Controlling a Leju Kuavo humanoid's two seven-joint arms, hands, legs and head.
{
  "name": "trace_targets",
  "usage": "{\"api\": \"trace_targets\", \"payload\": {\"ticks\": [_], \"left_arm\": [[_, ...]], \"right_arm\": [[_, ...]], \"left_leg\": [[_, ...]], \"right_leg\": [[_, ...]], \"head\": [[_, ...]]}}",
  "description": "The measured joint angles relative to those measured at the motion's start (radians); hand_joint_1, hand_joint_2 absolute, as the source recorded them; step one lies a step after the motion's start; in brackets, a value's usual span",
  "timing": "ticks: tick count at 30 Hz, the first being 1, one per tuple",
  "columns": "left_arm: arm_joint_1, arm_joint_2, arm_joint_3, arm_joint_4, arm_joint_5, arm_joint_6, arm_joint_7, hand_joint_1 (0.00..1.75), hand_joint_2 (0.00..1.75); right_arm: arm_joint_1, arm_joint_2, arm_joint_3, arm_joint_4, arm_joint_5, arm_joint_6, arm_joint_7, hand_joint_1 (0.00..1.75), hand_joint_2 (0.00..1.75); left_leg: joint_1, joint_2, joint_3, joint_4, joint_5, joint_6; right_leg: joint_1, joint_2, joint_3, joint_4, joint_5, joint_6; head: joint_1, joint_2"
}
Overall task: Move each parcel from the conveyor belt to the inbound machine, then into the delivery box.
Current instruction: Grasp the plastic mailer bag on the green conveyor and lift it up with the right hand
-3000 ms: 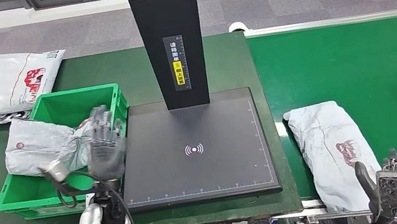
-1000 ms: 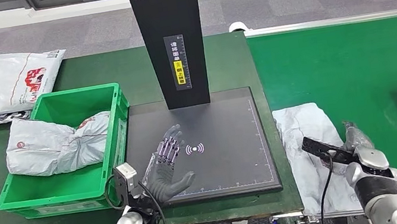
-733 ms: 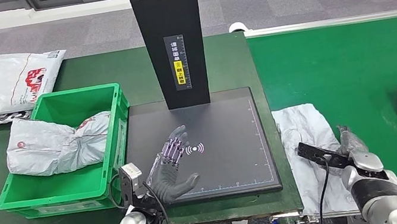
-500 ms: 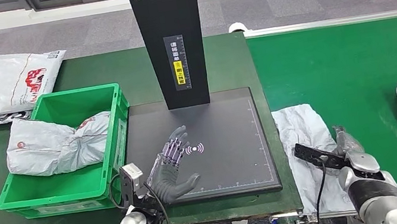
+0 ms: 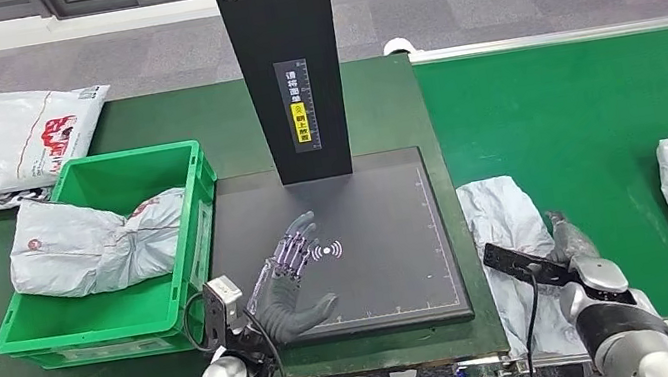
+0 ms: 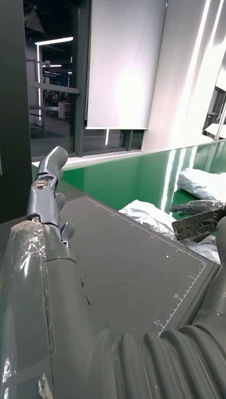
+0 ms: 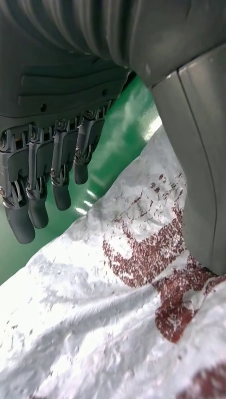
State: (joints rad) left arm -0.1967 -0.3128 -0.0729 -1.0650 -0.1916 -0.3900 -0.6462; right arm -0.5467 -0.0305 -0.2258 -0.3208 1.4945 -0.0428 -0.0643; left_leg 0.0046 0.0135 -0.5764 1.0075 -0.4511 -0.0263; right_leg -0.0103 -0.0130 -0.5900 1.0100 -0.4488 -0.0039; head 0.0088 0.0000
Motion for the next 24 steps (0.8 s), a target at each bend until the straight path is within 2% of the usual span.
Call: {"api": "trace_targets", "payload": {"ticks": [5,9,13,18,19,22,23,24], "left_arm": [[0.002,0.000,-0.004,-0.013,-0.025,0.008,-0.004,0.00,1.75],[0.003,0.000,-0.005,-0.021,-0.043,0.009,-0.007,0.00,1.75],[0.003,-0.001,-0.006,-0.023,-0.056,0.009,-0.010,0.00,1.75],[0.004,-0.001,-0.006,-0.026,-0.065,0.010,-0.014,0.00,1.75],[0.004,-0.001,-0.006,-0.028,-0.066,0.010,-0.015,0.00,1.75],[0.005,-0.001,-0.006,-0.035,-0.070,0.011,-0.016,0.00,1.75],[0.006,-0.001,-0.006,-0.038,-0.071,0.011,-0.016,0.00,1.75],[0.006,-0.001,-0.006,-0.041,-0.071,0.011,-0.016,0.00,1.75]], "right_arm": [[-0.005,0.017,-0.003,0.000,-0.038,-0.054,-0.051,0.00,1.75],[-0.019,0.041,-0.043,0.000,-0.184,-0.120,-0.180,0.00,1.75],[-0.041,0.062,-0.133,0.000,-0.355,-0.090,-0.298,0.00,1.75],[-0.050,0.072,-0.212,0.000,-0.441,-0.037,-0.341,0.00,1.75],[-0.050,0.074,-0.223,0.000,-0.451,-0.033,-0.344,0.10,1.75],[-0.050,0.078,-0.250,0.000,-0.477,-0.020,-0.351,1.41,1.75],[-0.051,0.079,-0.258,0.000,-0.484,-0.015,-0.354,1.75,1.75],[-0.051,0.080,-0.265,0.000,-0.490,-0.012,-0.357,1.75,1.75]], "left_leg": [[0.000,0.000,-0.001,0.000,0.000,0.000],[0.000,0.000,-0.001,0.000,0.001,-0.001],[0.000,-0.002,-0.002,0.000,0.002,0.000],[0.000,-0.003,-0.003,0.000,0.002,0.000],[0.000,-0.003,-0.003,0.000,0.002,0.000],[0.000,-0.003,-0.003,0.000,0.002,0.000],[0.000,-0.003,-0.003,0.000,0.002,0.000],[0.000,-0.003,-0.003,0.000,0.002,0.000]], "right_leg": [[0.000,0.000,0.000,0.000,0.000,0.000],[0.000,0.000,-0.001,0.000,0.000,0.000],[0.000,-0.002,-0.001,0.000,0.000,0.000],[-0.001,-0.002,-0.001,0.000,0.000,0.000],[-0.001,-0.002,-0.001,0.000,0.000,0.000],[-0.001,-0.002,-0.001,0.000,0.000,0.000],[-0.001,-0.002,-0.002,0.000,0.000,0.000],[-0.001,-0.002,-0.002,0.000,0.000,0.000]], "head": [[0.000,0.000],[0.000,0.000],[0.000,0.000],[0.000,0.000],[0.000,0.000],[0.000,0.000],[0.000,0.000],[0.000,0.000]]}}
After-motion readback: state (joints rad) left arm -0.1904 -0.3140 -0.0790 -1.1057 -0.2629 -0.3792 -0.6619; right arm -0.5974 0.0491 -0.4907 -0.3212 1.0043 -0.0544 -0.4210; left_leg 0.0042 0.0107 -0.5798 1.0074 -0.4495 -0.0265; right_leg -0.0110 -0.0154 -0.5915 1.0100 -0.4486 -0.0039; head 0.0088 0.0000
